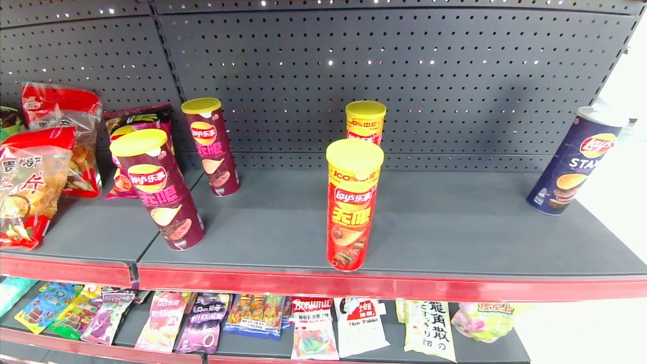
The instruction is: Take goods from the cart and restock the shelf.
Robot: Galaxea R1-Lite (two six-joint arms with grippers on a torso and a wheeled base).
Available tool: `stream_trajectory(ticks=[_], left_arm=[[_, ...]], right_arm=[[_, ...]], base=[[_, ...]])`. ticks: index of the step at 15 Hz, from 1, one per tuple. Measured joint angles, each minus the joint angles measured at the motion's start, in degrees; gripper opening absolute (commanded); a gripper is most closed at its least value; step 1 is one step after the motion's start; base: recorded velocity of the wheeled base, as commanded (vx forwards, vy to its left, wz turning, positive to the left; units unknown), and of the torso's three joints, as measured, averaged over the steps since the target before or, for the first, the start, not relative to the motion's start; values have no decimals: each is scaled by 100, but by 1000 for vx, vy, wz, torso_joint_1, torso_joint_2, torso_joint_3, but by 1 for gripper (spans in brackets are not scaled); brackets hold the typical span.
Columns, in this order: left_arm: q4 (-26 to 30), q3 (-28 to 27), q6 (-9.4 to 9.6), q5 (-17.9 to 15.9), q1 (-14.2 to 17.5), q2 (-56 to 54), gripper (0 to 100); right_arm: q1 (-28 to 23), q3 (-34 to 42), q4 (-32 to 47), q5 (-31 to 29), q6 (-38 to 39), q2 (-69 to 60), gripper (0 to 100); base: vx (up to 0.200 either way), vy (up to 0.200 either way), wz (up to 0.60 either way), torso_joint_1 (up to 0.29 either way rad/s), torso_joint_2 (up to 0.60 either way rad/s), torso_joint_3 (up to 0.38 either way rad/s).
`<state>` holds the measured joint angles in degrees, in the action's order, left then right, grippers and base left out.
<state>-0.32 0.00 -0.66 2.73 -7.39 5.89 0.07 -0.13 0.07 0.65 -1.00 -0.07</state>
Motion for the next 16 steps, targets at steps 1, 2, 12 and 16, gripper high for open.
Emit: stream_trajectory(ticks=[1,2,12,16], left_arm=[[-1,0,6,-2,4,0,100],[0,0,45,-9,4,0,100],[2,0,59,-11,0,0,100],[5,-2,59,-22,-2,0,100]], right_arm=[[0,6,-7,-2,16,0,100],[0,11,-7,0,22,0,100],[0,13,-7,1,18,0,100],[0,13,-2,1,5,0,100]], base=[[0,0,0,0,0,0],[0,0,0,0,0,0],[-120,0,0,3,2,0],[0,0,450,1,1,4]])
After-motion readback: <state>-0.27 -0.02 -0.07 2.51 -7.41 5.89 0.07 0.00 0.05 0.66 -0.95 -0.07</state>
